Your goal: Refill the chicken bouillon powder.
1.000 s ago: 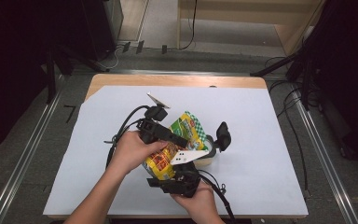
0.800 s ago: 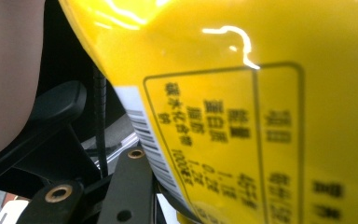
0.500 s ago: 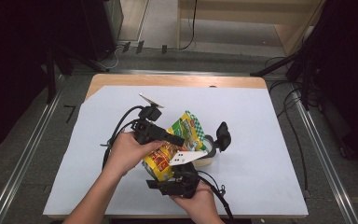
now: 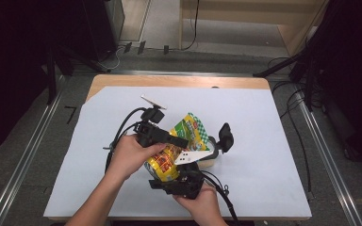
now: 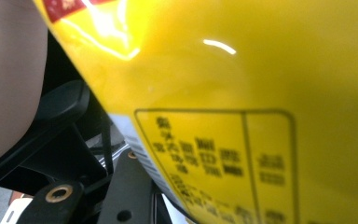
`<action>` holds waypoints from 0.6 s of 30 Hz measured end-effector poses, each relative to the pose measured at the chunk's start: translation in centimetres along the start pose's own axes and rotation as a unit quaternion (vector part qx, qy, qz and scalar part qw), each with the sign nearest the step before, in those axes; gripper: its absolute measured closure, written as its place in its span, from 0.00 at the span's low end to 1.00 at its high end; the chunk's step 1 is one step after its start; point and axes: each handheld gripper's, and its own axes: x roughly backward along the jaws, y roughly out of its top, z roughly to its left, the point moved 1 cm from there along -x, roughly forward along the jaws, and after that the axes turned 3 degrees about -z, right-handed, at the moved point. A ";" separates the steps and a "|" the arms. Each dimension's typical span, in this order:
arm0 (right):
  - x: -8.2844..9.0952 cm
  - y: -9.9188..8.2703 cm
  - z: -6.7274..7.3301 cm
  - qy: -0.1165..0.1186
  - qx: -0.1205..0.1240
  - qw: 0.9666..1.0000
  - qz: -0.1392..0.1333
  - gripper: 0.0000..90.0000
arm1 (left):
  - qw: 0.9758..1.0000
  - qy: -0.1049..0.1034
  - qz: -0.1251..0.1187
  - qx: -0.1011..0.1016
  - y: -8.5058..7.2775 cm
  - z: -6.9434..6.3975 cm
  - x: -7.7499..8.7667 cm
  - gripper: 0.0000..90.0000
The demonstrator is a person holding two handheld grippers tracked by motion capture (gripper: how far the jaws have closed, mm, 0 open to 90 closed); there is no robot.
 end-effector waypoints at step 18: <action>0.3 0.1 -0.3 0.025 -0.012 1.000 -0.011 0.77 | 0.999 0.032 -0.008 -0.015 0.2 -0.8 0.9 0.82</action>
